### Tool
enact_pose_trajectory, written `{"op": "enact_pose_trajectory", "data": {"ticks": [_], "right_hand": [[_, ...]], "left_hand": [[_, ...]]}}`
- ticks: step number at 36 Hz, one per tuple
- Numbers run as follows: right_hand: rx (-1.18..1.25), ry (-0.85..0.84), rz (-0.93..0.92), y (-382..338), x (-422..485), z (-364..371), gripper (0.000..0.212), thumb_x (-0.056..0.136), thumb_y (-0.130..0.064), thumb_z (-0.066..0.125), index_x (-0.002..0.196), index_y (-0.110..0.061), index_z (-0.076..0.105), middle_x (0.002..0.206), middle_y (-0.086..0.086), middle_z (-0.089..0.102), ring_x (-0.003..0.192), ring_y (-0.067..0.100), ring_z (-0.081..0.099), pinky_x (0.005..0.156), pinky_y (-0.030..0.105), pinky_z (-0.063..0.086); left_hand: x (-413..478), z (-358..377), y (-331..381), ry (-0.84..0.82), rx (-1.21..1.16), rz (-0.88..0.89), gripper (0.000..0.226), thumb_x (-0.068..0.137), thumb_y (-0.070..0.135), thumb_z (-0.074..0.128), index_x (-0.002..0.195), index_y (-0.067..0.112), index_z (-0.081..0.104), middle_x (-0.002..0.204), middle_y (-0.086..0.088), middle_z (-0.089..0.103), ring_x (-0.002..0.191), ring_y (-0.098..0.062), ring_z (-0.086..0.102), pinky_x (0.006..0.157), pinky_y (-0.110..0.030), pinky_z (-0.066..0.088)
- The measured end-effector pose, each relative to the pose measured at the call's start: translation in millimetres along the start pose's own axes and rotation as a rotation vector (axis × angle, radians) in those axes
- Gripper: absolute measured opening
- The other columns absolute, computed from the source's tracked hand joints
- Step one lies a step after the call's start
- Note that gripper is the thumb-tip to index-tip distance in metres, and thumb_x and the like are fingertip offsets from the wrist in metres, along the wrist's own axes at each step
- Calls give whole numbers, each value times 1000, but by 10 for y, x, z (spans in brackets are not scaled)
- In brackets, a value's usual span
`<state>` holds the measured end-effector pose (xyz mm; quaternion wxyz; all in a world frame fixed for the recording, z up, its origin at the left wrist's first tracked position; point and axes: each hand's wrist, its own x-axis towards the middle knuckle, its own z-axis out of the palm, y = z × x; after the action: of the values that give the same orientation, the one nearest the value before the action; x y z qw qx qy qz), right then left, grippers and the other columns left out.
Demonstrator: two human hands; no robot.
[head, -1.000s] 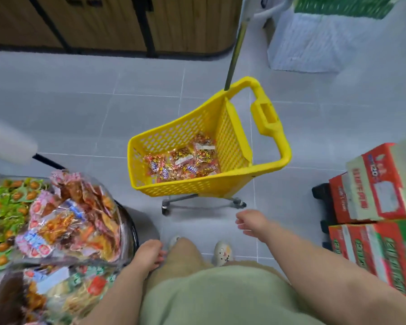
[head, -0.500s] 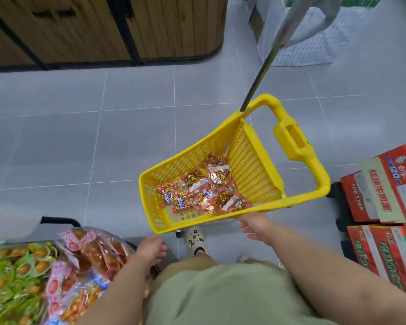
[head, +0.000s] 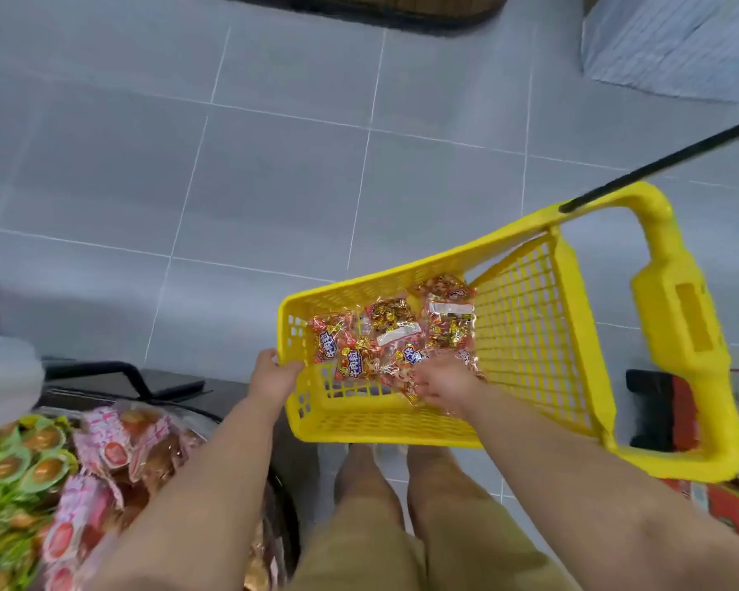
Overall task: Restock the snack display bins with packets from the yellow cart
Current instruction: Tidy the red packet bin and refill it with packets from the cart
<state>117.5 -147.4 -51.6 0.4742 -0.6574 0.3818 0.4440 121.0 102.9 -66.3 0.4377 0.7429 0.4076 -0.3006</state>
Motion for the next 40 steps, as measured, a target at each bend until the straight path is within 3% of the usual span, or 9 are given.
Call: {"op": "enact_pose_trajectory", "data": {"ticks": [8, 11, 15, 18, 24, 29, 36, 38, 40], "right_hand": [[-278, -37, -27, -240, 721, 439, 16, 87, -8, 43, 75, -11, 53, 62, 5, 46, 46, 13, 37, 40, 20, 28], [-230, -62, -123, -310, 953, 594, 18, 92, -18, 49, 105, -26, 58, 85, 3, 62, 70, 14, 53, 62, 26, 48], [-186, -62, -208, -487, 1277, 814, 44, 90, -17, 60, 133, -14, 50, 132, 4, 55, 107, 15, 54, 86, 21, 38], [-323, -6, -216, -602, 1519, 971, 58, 88, -23, 60, 141, -16, 38, 136, 5, 49, 99, 14, 56, 80, 21, 41], [-279, 36, -27, -662, 1902, 1165, 86, 76, -39, 74, 142, -6, 31, 143, 12, 43, 130, 31, 42, 102, 34, 37], [-260, 39, -4, -662, 1990, 1196, 90, 64, -44, 83, 135, -5, 42, 133, 11, 54, 122, 29, 50, 95, 32, 41], [-245, -57, -44, -577, 2051, 1127, 103, 69, -34, 82, 147, -12, 18, 147, 11, 35, 135, 32, 33, 105, 42, 33], [-277, -25, -91, -551, 2015, 1094, 95, 72, -33, 80, 146, -13, 23, 146, 10, 37, 131, 30, 39, 99, 37, 38], [-257, 26, -179, -499, 1928, 1042, 75, 76, -33, 77, 138, -15, 39, 133, 8, 49, 104, 17, 58, 80, 19, 40]], "left_hand": [[481, 228, -149, 34, -38, 16, 26, 99, 29, 50, 119, 14, 56, 100, -7, 58, 85, -23, 55, 73, -31, 42], [566, 262, -222, 76, 42, 54, 34, 102, 31, 43, 111, 4, 61, 90, -17, 61, 77, -30, 55, 63, -30, 38], [587, 295, -250, 101, 9, 89, 30, 102, 28, 43, 113, 8, 62, 93, -12, 61, 82, -25, 56, 72, -33, 43], [586, 324, -283, 120, -31, 87, 28, 101, 28, 45, 109, 9, 64, 87, -9, 60, 78, -24, 55, 69, -31, 41], [571, 368, -321, 161, -49, 81, 29, 101, 27, 46, 115, 9, 64, 98, -9, 65, 90, -26, 59, 79, -33, 46], [556, 377, -333, 153, -101, 89, 15, 101, 25, 46, 97, 22, 61, 88, -4, 63, 79, -21, 57, 74, -31, 46], [551, 377, -331, 156, -148, 94, 16, 100, 25, 47, 89, 27, 59, 80, -2, 61, 71, -18, 55, 72, -32, 46], [551, 382, -340, 147, -146, 98, 16, 100, 26, 47, 90, 27, 59, 74, 0, 58, 66, -16, 52, 69, -32, 46], [543, 379, -338, 141, -141, 99, 15, 100, 27, 47, 95, 23, 61, 73, 1, 57, 65, -16, 51, 69, -32, 46]]}}
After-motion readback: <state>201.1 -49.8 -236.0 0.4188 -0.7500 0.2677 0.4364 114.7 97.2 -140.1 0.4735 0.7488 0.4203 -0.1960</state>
